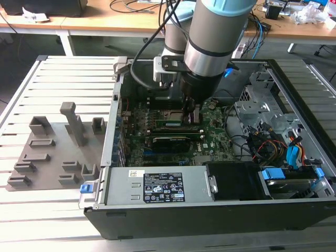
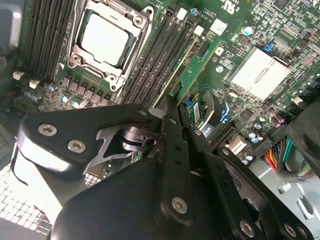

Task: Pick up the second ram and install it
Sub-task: 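Insert the second ram into the second slot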

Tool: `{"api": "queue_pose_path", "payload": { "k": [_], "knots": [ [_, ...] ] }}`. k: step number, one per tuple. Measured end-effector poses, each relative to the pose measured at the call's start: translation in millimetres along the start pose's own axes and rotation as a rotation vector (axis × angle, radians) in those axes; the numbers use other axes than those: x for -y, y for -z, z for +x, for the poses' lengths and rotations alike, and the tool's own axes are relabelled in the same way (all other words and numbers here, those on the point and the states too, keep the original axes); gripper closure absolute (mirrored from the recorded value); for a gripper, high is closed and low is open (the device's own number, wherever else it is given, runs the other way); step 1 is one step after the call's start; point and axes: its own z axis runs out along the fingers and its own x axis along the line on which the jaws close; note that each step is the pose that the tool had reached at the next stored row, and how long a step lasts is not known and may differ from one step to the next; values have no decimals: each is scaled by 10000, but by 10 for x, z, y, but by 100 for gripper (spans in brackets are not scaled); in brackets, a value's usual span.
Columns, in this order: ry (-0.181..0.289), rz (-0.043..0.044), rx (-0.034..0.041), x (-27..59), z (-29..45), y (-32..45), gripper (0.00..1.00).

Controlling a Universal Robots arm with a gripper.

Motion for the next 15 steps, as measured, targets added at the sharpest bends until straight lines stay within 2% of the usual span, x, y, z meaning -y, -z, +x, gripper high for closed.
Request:
{"api": "queue_pose_path", "payload": {
  "k": [3,6,10,13,15],
  "knots": [
    [-1,0,-1,0,3,-22,87],
    [-3,0,-2,6,-4,-124,87],
    [-1,0,-2,-7,-99,-193,87],
    [0,1,-1,-36,-134,-230,87],
    [-1,0,-4,-46,-140,-280,87]
  ]
}}
